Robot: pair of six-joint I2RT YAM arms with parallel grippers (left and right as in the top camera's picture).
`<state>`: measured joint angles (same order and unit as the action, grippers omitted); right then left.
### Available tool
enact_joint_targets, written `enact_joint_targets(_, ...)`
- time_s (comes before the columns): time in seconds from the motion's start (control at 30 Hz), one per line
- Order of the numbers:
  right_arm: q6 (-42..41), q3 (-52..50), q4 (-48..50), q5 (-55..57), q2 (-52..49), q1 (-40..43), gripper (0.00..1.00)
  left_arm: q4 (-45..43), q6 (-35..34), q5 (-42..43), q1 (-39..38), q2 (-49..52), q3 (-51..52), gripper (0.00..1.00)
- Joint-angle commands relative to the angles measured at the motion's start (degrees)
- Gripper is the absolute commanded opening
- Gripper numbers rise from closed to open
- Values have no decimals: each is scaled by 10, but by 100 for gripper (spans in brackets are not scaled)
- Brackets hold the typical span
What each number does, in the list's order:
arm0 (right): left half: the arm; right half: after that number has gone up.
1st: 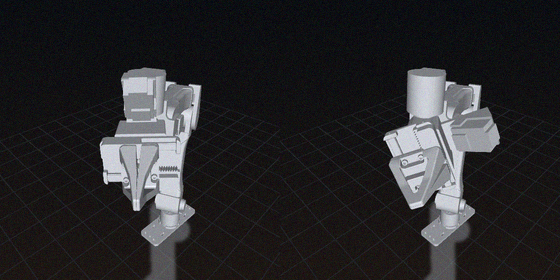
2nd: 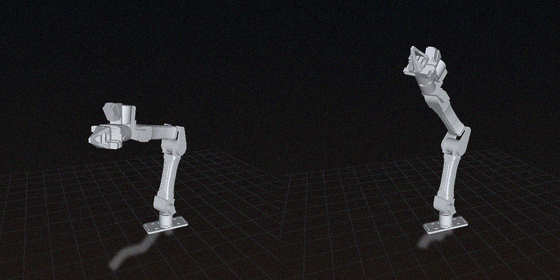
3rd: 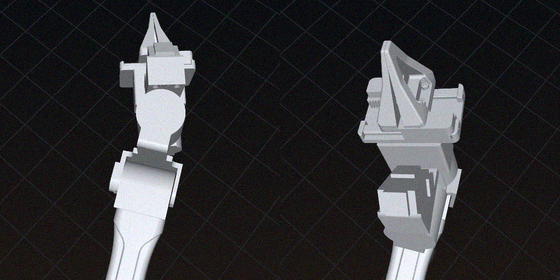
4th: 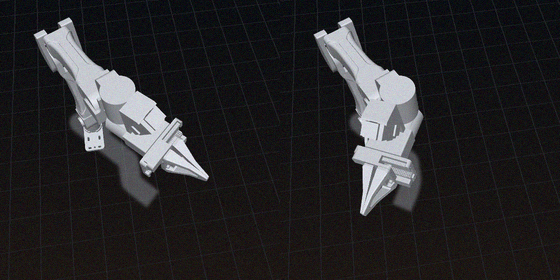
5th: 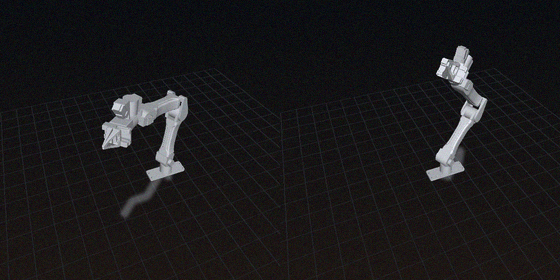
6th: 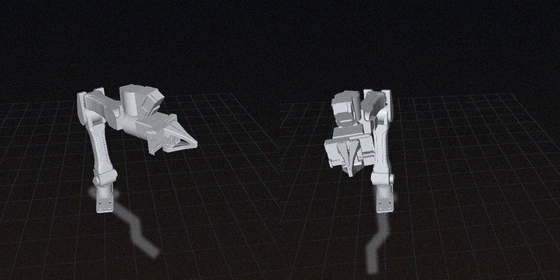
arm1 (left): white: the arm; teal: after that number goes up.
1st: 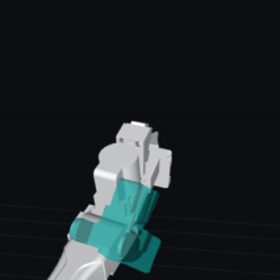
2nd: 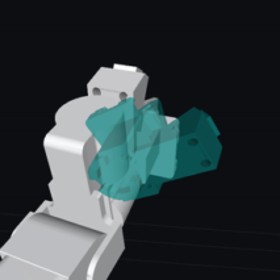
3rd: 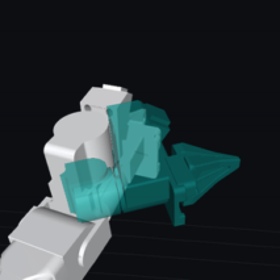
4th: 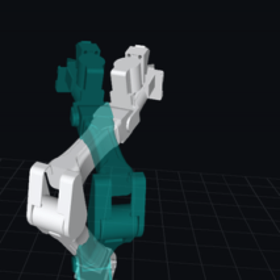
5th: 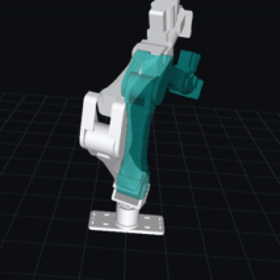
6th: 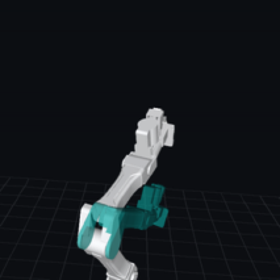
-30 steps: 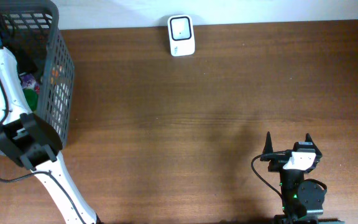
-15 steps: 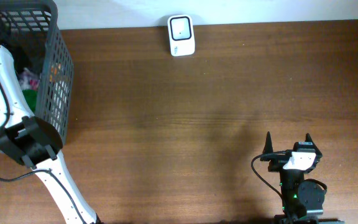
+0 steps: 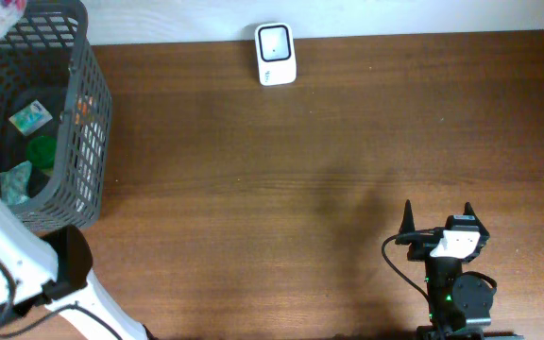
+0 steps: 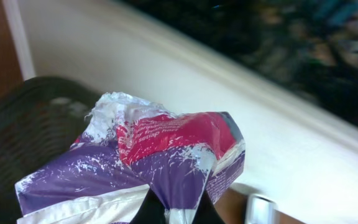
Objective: Scan the item barcode
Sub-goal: 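Lift the purple-white package out and carry it toward the scanner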
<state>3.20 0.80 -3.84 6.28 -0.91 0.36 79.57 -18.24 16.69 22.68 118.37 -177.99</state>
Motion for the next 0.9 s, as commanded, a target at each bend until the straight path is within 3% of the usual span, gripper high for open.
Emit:
enact_joint_targets(0.0, 0, -5, -2, -1, 3, 4, 98, -4, -6, 143, -42, -32, -3, 0)
enact_joint_targets(0.1, 0, -5, -2, -1, 3, 4, 98, 10, -6, 188, -111, -29, -2, 0)
enact_joint_targets(0.27, 0, -5, -2, -1, 3, 4, 98, 54, -6, 170, -231, 3, -1, 0)
enact_joint_targets(0.4, 0, -5, -2, -1, 3, 4, 98, 95, -6, 57, -353, 66, -1, 0)
enact_joint_targets(0.53, 0, -5, -2, -1, 3, 4, 98, 125, -6, 5, -432, 137, -1, 0)
enact_joint_targets(0.7, 0, -5, -2, -1, 3, 4, 98, 104, -6, -109, -493, 224, -1, 0)
enact_joint_targets(0.87, 0, -5, -2, -1, 3, 4, 98, 110, -6, -116, -529, 300, -1, 3)
